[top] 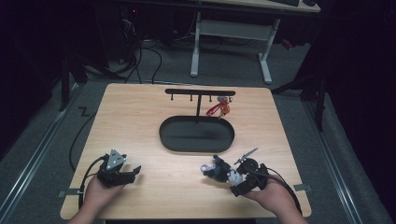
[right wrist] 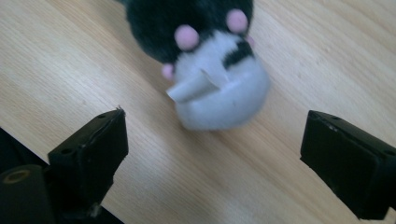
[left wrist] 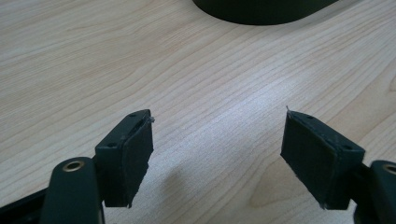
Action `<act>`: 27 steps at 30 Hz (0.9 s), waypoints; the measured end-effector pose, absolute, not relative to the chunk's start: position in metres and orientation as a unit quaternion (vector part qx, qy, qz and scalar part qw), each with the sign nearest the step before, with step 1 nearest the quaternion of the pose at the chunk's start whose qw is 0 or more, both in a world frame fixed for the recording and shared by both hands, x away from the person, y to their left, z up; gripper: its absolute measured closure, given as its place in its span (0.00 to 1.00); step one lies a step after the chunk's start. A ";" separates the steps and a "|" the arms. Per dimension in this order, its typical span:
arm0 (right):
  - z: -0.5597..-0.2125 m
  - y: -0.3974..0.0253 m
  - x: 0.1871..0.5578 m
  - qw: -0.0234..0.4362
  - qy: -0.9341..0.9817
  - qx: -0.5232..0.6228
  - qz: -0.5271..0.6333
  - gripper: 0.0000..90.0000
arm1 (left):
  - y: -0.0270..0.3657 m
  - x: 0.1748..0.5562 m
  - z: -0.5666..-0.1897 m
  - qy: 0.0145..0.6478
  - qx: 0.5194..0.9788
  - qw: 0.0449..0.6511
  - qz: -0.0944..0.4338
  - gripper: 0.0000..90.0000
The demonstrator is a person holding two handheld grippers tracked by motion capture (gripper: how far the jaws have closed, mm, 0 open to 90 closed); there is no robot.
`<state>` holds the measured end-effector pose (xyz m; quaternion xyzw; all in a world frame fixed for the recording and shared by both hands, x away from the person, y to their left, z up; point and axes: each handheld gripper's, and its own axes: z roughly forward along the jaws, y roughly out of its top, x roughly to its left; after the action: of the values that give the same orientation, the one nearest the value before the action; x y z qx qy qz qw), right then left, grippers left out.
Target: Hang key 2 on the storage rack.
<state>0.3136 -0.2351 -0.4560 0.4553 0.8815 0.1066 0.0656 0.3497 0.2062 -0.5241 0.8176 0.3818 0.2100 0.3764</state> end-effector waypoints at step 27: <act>-0.483 -0.205 0.353 0.042 0.915 0.397 0.057 0.21 | 0.208 0.351 -0.525 0.381 0.823 0.370 0.203 0.28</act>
<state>0.3535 -0.2047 -0.4831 0.3975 0.9149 0.0568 0.0418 0.3508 0.2075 -0.5255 0.8226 0.3814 0.2034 0.3695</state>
